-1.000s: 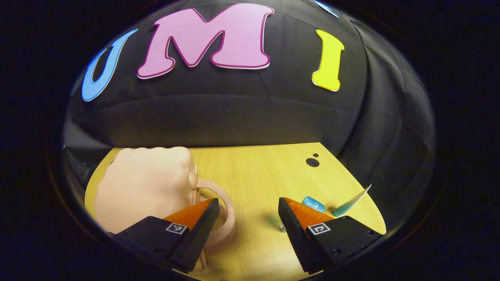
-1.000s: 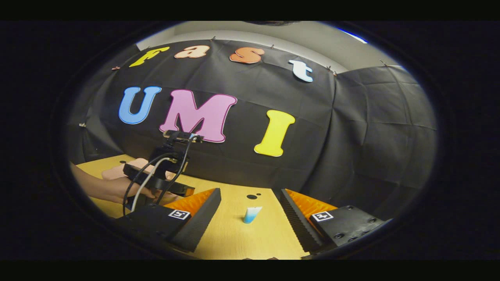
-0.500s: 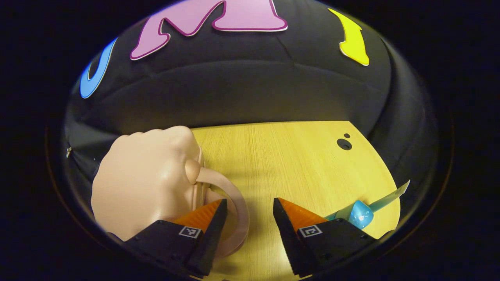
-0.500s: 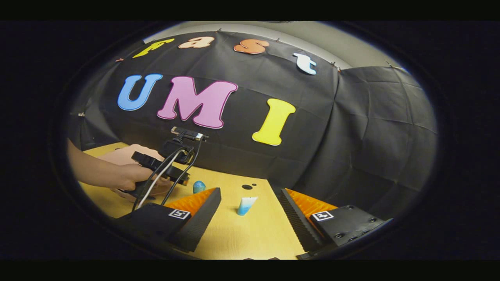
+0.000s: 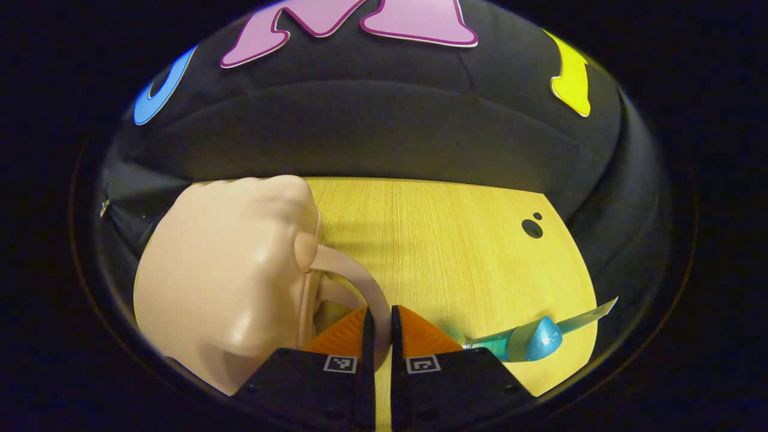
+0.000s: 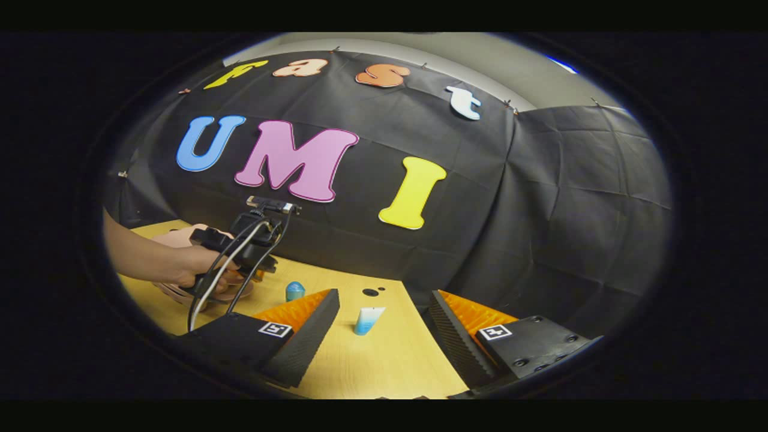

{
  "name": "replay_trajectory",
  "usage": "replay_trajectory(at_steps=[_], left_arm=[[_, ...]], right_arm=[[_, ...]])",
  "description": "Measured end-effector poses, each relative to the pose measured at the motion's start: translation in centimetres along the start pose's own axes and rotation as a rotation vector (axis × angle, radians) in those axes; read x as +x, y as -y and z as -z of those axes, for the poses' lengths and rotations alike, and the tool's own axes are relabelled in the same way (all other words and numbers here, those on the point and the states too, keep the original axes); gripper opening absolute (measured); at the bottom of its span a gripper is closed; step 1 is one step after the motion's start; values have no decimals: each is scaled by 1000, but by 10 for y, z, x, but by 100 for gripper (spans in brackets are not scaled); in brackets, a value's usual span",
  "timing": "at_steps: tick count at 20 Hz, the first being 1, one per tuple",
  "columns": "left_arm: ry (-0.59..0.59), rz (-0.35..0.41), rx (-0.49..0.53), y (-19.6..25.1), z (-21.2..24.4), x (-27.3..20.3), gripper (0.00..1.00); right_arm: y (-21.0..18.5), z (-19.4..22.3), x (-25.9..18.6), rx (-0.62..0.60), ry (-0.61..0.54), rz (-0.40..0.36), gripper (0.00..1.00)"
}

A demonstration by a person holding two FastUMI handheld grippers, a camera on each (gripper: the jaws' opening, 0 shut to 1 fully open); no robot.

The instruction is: First open the suitcase, pack the skin care products into it, and then close the suitcase.

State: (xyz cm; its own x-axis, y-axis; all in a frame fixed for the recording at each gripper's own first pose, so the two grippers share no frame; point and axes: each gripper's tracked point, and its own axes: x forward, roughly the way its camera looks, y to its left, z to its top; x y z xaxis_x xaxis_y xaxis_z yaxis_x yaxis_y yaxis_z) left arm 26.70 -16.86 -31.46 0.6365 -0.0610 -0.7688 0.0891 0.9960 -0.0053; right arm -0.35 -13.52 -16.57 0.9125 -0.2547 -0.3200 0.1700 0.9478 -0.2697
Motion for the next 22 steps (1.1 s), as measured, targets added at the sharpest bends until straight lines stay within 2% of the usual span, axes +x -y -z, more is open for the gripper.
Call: replay_trajectory(at_steps=[1, 5, 8, 12, 16, 19, 22], left_arm=[[1, 31, -7, 1, -6, -9, 14], [65, 52, 4, -17, -51, -58, 12], [118, 45, 16, -44, -88, -99, 12], [141, 122, -40, -93, -119, -144, 12], [198, 88, 32, -168, -148, -188, 12], [162, 98, 39, -220, -148, -206, 12], [157, -17, 91, -302, -150, -213, 12]], right_arm=[[-2, -1, -1, 3, 1, -5, 96], [-13, -23, -7, 17, 70, -28, 96], [-35, -29, -9, 24, 82, -86, 96], [-52, -47, -16, 57, 135, -142, 96], [-73, -37, -7, 92, 72, -178, 96], [-82, -29, -3, 113, 11, -189, 96], [-84, -25, 2, 104, -11, -174, 96]])
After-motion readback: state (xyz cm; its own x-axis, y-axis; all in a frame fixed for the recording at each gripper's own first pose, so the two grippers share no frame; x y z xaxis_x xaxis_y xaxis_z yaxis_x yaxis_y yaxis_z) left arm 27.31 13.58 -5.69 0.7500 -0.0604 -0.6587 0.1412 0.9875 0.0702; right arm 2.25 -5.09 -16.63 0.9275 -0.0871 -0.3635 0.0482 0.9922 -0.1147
